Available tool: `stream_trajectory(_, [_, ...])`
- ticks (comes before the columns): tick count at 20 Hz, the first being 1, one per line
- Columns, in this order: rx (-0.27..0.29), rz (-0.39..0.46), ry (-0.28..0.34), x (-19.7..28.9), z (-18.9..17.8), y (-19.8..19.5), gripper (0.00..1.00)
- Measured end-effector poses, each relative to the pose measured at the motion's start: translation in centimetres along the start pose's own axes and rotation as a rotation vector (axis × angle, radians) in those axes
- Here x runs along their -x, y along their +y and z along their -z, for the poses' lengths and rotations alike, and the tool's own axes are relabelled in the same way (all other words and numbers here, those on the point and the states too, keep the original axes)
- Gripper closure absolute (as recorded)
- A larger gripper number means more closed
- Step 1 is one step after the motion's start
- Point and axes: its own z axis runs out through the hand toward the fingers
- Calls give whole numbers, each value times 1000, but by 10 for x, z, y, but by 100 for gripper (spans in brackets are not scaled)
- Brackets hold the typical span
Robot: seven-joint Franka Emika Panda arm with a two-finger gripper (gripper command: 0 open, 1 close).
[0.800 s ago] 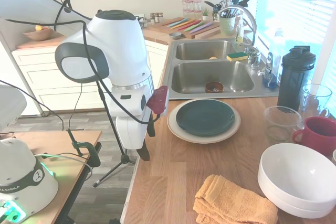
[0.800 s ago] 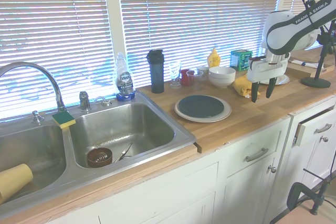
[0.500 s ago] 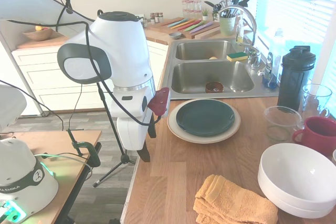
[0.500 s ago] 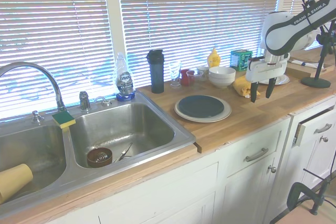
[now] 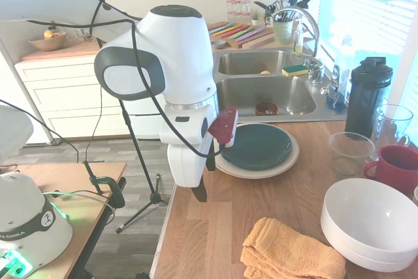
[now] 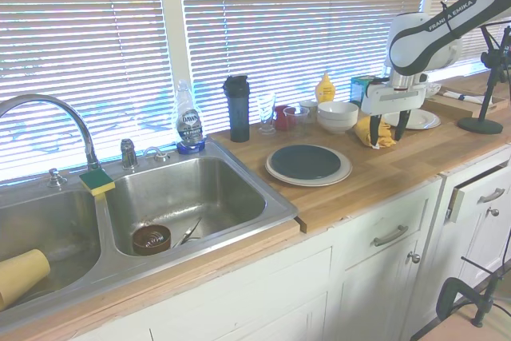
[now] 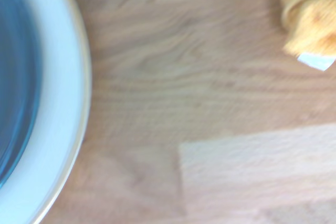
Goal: Wipe the blue plate in clockwise motion
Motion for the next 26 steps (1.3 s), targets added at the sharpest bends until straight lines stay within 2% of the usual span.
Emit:
stream_trajectory(7, [-17,-76,6,-40,18,4,0])
stream_trajectory(13, [-19,-159,0,-81,37,32,0])
stream_trajectory(17, [-8,-157,-9,-110,47,48,0])
stream_trajectory(21, [12,-147,-22,-144,46,40,0])
stream_trajectory(26, [13,-164,-47,-182,28,10,0])
